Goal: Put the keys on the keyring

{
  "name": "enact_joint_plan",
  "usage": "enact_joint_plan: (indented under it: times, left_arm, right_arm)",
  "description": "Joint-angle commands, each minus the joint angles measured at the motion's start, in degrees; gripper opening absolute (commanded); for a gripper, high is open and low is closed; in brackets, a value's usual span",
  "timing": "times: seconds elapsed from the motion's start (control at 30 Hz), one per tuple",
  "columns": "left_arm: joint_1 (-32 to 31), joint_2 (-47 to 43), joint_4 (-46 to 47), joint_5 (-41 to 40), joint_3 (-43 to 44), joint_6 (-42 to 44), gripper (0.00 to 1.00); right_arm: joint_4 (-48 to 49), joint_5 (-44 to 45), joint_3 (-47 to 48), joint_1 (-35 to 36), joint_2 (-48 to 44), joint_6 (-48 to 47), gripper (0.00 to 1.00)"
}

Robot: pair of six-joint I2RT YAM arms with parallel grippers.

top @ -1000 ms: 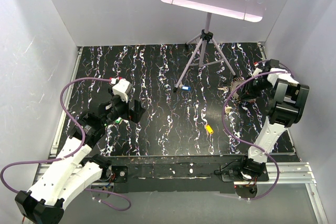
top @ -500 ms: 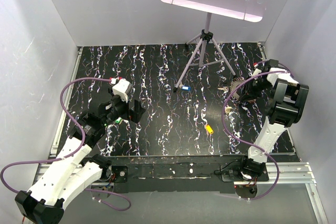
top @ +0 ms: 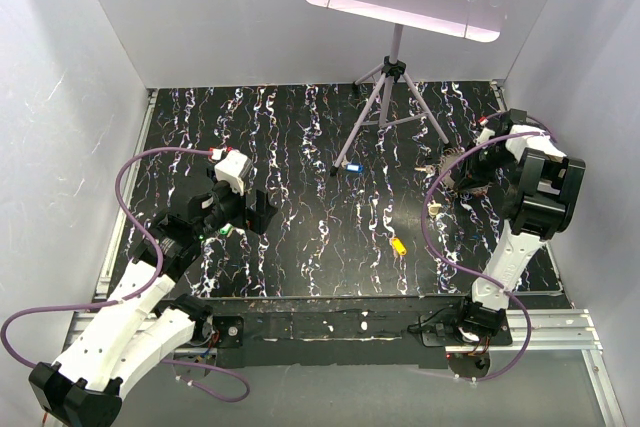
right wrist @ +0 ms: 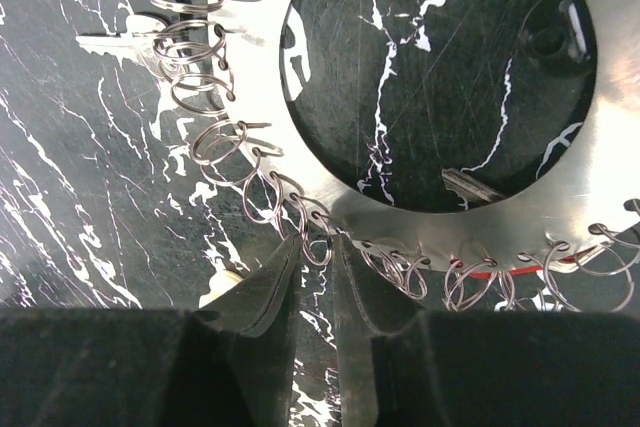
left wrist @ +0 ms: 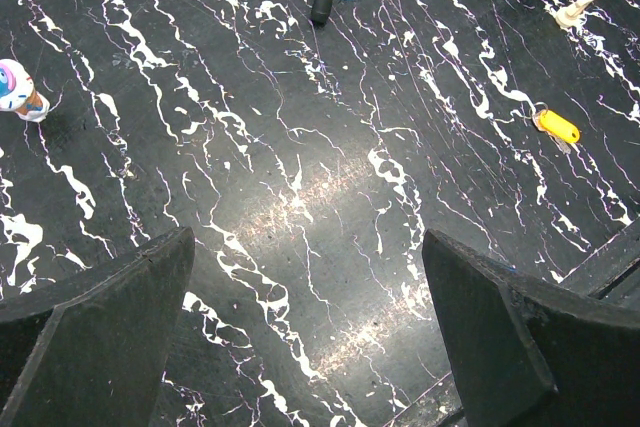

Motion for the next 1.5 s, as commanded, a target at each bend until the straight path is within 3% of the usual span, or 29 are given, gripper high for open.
enact_joint_plan:
  times: [0.0,0.87,1.0,1.17,1.47]
  left_arm:
    - [0.48,-0.25,0.77,0.52,-0.34,0.84,0.98]
    - [0.48,-0.25,0.68,0.17,-0.42,0.84,0.98]
    - [0.48,-0.34,0.68,0.08,-0.33,0.84,0.98]
    - [0.48,-0.34,0.68,-0.01,-0.33,0.84,0.98]
    - [0.48,-0.69,0.60,-0.36,-0.34,0.93,0.98]
  right_arm:
    - [-2.42,0.85,2.56,0.39,1.02,-1.00,0.26]
    - [-4.35,5.42,4.32,3.12,2.42,-2.32,0.23]
    - [-4.36,5.95,4.23,3.38,2.42,-2.49,0.17]
    - [-3.74,5.42,3.88,3.29,2.07,-2.67,0.01]
    - [-0.67,-3.79,0.46,-1.09,-6.00,-2.41,0.01]
